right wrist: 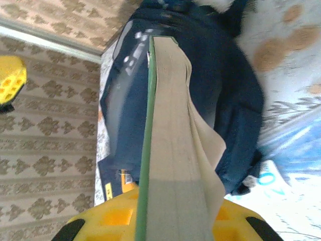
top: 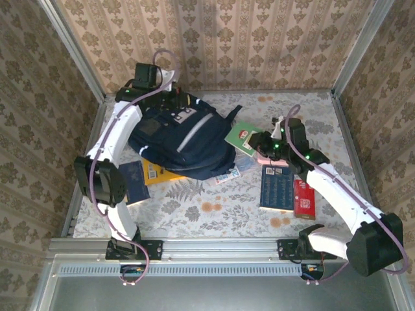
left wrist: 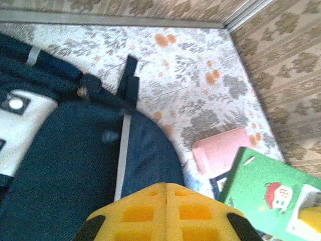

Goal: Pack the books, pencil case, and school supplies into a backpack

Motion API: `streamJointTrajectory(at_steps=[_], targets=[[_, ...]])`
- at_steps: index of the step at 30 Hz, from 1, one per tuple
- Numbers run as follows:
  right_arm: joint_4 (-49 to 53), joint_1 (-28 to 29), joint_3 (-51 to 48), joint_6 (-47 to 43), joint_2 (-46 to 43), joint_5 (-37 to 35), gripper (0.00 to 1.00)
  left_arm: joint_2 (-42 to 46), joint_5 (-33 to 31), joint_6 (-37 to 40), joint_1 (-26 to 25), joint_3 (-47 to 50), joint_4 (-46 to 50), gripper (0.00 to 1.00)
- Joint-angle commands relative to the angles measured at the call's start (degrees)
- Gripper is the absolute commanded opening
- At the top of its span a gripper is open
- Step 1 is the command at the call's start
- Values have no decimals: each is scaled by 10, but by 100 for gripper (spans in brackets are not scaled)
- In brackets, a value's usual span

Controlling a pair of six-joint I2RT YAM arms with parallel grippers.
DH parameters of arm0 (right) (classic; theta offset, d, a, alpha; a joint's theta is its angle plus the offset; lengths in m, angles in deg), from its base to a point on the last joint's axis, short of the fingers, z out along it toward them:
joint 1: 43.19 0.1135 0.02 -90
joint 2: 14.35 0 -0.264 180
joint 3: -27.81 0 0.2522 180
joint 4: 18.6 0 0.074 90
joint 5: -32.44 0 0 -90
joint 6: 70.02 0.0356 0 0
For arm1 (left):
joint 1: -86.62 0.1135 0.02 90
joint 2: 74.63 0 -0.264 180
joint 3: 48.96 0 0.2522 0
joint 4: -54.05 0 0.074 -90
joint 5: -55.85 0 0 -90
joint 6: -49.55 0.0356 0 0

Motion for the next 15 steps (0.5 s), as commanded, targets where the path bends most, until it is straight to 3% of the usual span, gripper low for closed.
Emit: streamJointTrajectory(at_steps=[1,4,7,9,12,15], targets=[[-58,23,39,14,14,25,0,33,65,-32,19,-4,-41,0],[-73,41,44,34,35,17,0,37,99,-62,24,9,-79,0],[-20,41,48,24,24,-55,0,36,48,-45,8,9,-42,0],[21,34,41,6,1,-117,0,32,-19,1,-16,4,9,24],[49,11,32,-7,-9,-125,0,1,-72,65,-54,-9,76,45],[52,-1,16,-5,-7,-117,0,-43,-121,98,-74,-12,111,56]])
